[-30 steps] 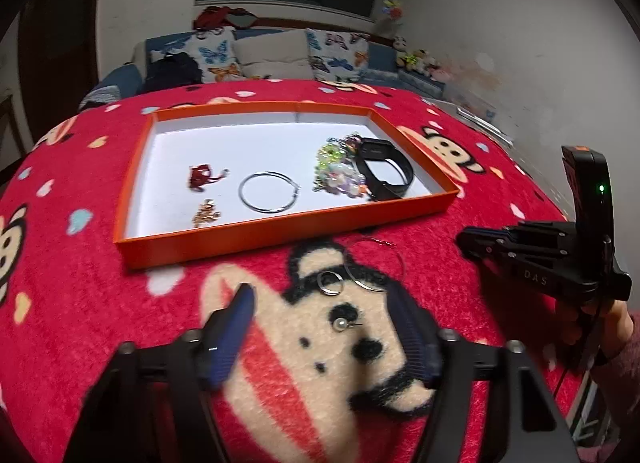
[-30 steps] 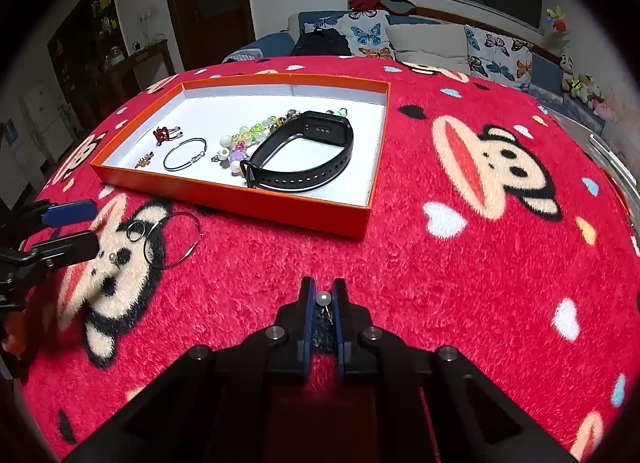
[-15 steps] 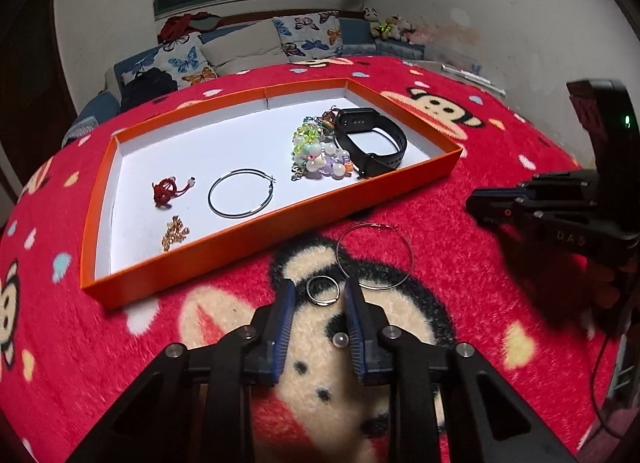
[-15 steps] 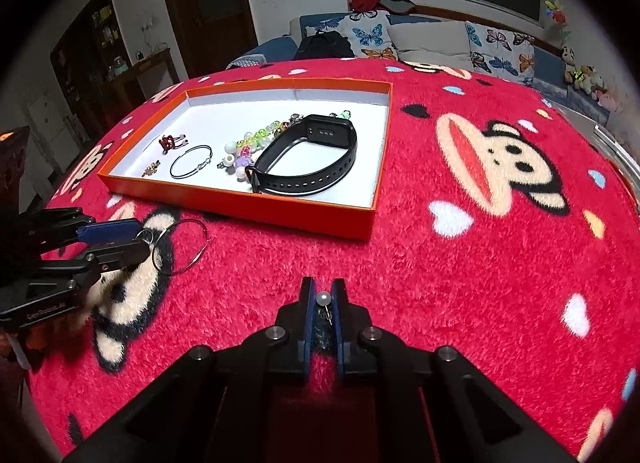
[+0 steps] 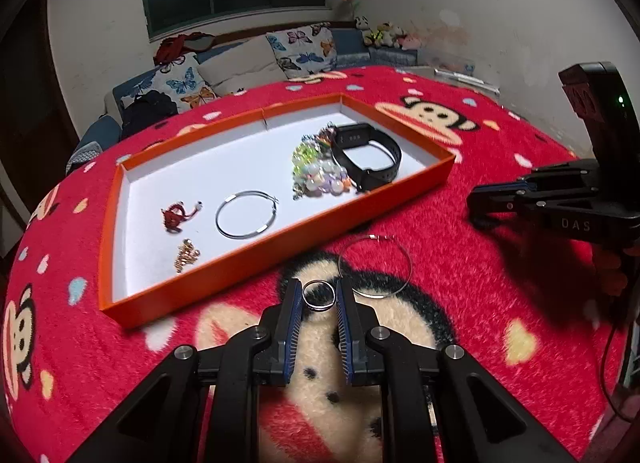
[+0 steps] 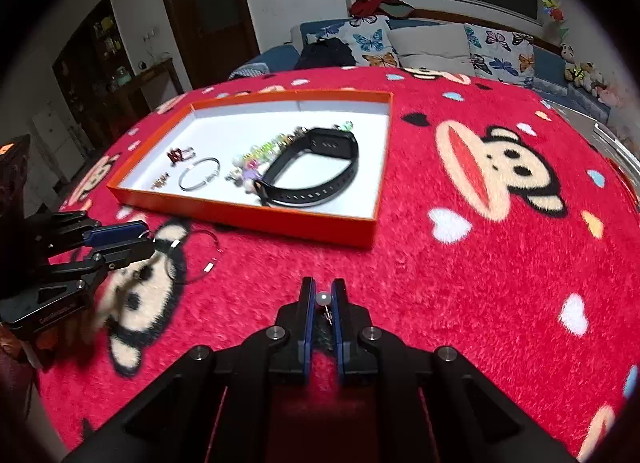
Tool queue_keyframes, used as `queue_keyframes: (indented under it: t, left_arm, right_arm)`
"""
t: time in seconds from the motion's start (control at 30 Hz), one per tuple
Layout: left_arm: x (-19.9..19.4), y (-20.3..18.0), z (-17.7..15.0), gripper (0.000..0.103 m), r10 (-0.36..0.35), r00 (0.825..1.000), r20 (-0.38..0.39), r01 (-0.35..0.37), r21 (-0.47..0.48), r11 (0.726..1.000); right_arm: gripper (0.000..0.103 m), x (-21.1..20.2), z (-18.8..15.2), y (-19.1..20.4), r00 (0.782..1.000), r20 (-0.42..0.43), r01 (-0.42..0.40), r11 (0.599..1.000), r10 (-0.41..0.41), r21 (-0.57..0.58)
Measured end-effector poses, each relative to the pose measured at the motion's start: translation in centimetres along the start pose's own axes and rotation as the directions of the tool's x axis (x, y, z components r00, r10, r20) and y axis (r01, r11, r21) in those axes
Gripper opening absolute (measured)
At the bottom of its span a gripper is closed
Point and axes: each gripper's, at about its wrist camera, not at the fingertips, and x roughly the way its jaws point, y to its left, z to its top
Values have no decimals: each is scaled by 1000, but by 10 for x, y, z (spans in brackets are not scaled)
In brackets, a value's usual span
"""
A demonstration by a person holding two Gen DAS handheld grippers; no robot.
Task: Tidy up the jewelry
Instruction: 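Grasp the small silver ring with the left tool while the right tool holds the pearl earring, then carry the small ring into the box and release it while the right tool drops the pearl earring inside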
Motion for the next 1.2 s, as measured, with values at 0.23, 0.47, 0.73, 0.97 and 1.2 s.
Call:
queue_keyframes:
  t: [0.23,0.47,0.73,0.97,1.2]
  left_arm:
    - [-20,22,17,18,14,998,57,-11,-55,998]
    - [-19,53,34,18,43,997,67,-35,-116,993]
    - [11,75,39,18,35,999,16,-32,-158,987]
    - [32,79,39,18,20,1000,-16,-23,-178,984]
    - [39,78,41,18,21,999,-27,-25,-176,984]
  right_arm:
    - [10,-10,21,5,999,45,-26,1000,27,-9]
    - [10,1,45,0,997,73,-21,1000,21,-4]
    - [10,24,54,-8,999,47,3,1000,-4,18]
    - [10,34,53,-14,1000,18,13,999,-13,35]
    - [10,38,53,-15,1000,8,8,999,-9,38]
